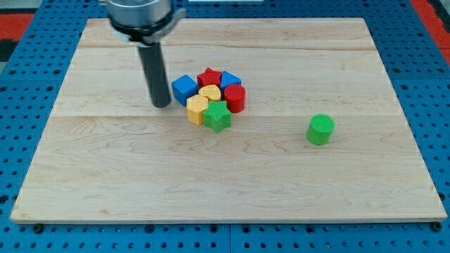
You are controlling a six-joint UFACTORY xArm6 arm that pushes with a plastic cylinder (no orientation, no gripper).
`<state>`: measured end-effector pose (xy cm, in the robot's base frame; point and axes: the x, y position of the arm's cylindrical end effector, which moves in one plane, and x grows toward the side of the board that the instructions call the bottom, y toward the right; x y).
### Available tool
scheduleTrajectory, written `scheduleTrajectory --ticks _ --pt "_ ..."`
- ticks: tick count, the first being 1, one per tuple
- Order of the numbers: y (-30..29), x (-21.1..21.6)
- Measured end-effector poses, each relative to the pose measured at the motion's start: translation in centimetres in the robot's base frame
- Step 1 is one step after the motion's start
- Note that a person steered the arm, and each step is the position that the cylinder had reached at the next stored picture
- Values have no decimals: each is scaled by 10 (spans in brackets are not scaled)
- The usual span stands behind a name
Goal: Slide the green circle closer to the blue cube and yellow hexagon
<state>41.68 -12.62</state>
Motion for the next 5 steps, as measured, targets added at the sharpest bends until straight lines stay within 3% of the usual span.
scheduleTrajectory --ticks 1,2,4,5 --pt "-33 47" --pt "33 118" --pt "267 133" --pt "325 113"
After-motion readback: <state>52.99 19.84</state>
